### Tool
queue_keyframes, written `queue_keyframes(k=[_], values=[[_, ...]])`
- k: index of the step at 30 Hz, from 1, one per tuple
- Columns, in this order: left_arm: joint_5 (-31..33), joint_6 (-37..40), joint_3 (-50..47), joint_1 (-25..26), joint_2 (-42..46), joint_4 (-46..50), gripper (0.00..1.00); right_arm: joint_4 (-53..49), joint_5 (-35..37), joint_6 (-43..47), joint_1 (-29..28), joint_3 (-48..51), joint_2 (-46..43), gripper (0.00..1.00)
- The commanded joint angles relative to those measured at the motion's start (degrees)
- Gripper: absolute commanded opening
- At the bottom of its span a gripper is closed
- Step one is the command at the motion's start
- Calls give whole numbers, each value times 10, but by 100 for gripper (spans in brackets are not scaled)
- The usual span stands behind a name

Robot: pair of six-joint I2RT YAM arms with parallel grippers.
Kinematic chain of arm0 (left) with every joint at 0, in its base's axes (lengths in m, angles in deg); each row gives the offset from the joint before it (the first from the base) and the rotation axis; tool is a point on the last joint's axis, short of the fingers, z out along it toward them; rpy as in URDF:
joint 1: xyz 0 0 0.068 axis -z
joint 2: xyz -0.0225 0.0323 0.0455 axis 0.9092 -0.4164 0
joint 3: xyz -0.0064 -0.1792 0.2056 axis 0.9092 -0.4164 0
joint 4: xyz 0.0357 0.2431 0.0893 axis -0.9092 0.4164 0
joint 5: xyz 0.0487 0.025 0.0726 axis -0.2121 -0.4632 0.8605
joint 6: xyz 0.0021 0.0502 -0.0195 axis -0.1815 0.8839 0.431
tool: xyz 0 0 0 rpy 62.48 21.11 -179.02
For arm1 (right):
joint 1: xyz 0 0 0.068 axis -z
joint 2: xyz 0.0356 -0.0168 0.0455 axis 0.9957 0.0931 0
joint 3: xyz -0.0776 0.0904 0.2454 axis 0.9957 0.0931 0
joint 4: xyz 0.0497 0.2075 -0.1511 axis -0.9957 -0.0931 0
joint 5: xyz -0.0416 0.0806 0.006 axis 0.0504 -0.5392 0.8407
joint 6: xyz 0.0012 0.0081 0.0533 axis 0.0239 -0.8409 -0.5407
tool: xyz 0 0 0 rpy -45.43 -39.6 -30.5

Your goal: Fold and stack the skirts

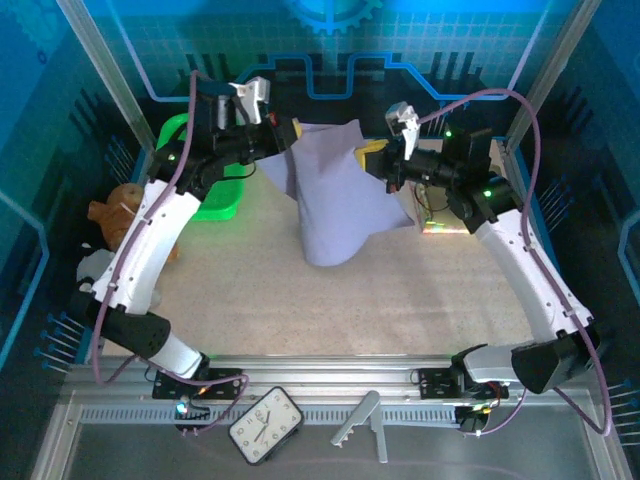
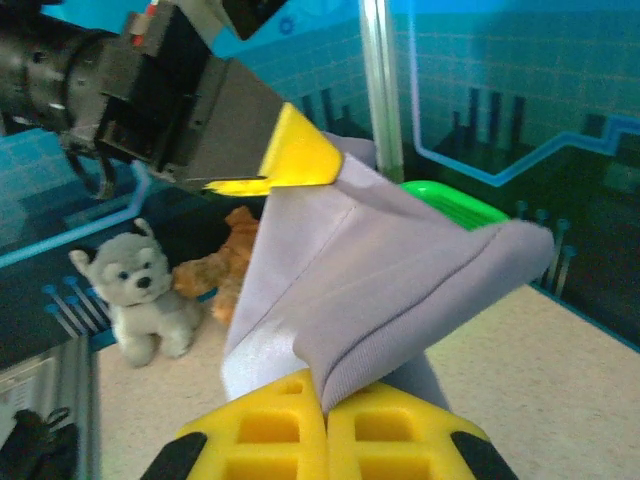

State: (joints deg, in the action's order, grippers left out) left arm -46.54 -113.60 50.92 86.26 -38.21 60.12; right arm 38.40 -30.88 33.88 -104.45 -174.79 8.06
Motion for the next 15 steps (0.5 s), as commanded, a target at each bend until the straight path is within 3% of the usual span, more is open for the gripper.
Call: queue_keyframes(k=[1,5,8,11,15], values=[[54,19,51,1,-41,-2,0,-20,55,27,25,8,22,0],[110,37,105,0,-109,-28,0,-25,63,58,62,-29,69,0],[141,58,197,-4,-182,-33,0,-43,62,72,98,-101,128,0],[159,75,316,-14,-256,-40,0,-117,56,96,122,-239,209,0],[132,63,440,-35,-316,-55,0,-223,60,148,126,-411,274,0]])
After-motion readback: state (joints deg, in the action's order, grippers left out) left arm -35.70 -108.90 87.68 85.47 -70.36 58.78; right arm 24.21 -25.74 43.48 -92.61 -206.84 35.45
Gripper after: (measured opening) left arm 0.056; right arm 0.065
